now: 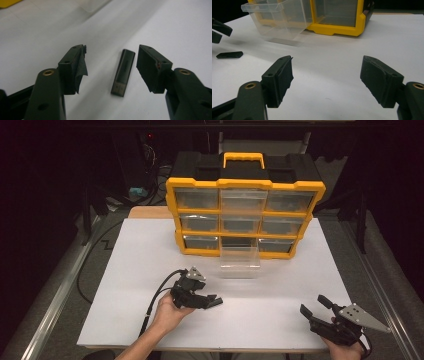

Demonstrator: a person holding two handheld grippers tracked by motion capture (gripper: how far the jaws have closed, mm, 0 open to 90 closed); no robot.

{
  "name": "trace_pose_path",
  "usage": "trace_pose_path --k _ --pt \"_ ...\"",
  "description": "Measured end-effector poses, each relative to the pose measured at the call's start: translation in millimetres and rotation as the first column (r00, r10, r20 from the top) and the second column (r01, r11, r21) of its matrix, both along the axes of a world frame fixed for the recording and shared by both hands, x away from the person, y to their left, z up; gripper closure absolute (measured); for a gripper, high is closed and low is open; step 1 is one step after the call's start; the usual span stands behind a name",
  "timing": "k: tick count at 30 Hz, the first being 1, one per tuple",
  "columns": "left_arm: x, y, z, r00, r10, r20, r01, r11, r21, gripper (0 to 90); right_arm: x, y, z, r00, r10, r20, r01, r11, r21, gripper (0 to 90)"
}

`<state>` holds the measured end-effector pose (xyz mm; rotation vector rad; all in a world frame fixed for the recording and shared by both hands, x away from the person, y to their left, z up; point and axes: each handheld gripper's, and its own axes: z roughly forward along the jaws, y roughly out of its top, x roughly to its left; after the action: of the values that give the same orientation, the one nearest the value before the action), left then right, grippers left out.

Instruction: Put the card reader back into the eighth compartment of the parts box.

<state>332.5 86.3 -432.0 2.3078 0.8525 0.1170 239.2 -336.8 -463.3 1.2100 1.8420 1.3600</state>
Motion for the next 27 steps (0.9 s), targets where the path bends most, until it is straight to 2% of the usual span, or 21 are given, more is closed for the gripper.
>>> trace_pose_path --k 4,5,7,8,9,10,13,19,27 --pt "1.3 -6.3 0.1 0.9993 -0.028 -0.026 0.029 0.9987 0.043 40.5 0.1 0.0 0.0 1.0000 0.000 0.000 0.000 1.000 -0.002 26.1" --pt "1.3 -6.3 0.1 0.9993 -0.028 -0.026 0.029 0.9987 0.043 41.5 0.1 0.0 0.0 1.0000 0.001 0.001 -0.001 1.000 -0.003 26.1" --pt "3.3 -10.3 -0.1 0.9984 -0.038 -0.041 0.042 0.9961 0.078 44.0 0.1 0.1 -0.1 1.0000 0.002 0.001 -0.002 1.000 -0.002 26.1" --pt "3.3 -10.3 -0.1 0.9984 -0.038 -0.041 0.042 0.9961 0.078 44.5 0.0 0.0 -0.1 1.0000 0.002 0.001 -0.002 1.000 -0.003 26.1" --pt "5.8 -13.1 -0.6 0.9967 -0.047 -0.067 0.054 0.9928 0.107 44.7 0.0 0.0 0.0 1.0000 0.000 0.000 0.000 1.000 -0.001 26.1" --pt "6.6 -14.3 -0.9 0.9961 -0.049 -0.074 0.058 0.9914 0.117 45.0 0.0 -0.1 0.0 1.0000 0.002 -0.002 -0.002 1.000 -0.001 26.1" --pt "8.2 -17.5 -0.9 0.9956 -0.055 -0.076 0.065 0.9881 0.140 46.5 0.2 0.0 -0.1 1.0000 0.002 0.001 -0.002 1.000 -0.003 26.1" --pt "10.7 -24.0 -4.9 0.9922 -0.072 -0.102 0.089 0.9805 0.175 51.7 0.2 -0.2 0.0 1.0000 0.001 -0.002 -0.001 1.000 -0.003 26.0" --pt "12.3 -26.5 -7.4 0.9877 -0.083 -0.132 0.107 0.9763 0.188 61.8 0.3 -0.2 -0.2 1.0000 0.000 -0.004 0.000 1.000 -0.002 25.9"
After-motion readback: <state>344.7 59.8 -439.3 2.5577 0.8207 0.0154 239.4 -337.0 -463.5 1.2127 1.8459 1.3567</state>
